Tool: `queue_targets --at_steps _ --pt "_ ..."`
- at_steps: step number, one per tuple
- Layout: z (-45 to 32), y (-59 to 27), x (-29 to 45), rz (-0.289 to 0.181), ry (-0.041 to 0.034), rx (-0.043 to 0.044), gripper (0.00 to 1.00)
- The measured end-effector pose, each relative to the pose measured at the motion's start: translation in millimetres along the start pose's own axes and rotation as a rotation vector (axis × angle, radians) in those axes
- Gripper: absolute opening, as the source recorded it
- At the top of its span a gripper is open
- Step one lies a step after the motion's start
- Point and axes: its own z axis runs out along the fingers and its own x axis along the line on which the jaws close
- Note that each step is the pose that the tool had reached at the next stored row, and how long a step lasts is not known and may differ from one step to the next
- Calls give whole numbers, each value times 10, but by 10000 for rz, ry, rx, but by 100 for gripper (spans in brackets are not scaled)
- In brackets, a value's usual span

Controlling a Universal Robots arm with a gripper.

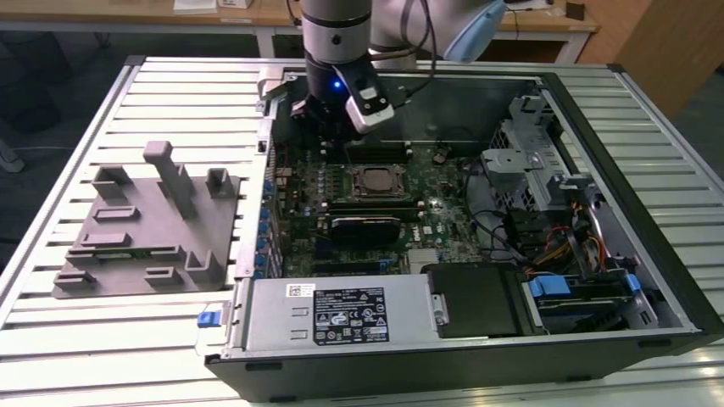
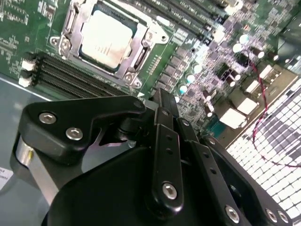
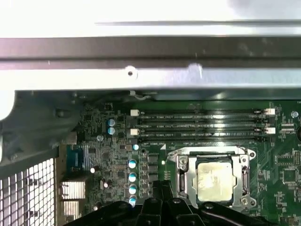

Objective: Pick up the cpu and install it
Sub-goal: 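Install the first cpu locking lever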

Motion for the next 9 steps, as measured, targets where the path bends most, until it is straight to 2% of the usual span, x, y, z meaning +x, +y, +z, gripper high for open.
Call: queue_targets --at_steps 9 --pt "-9 122 40 -4 1 0 11"
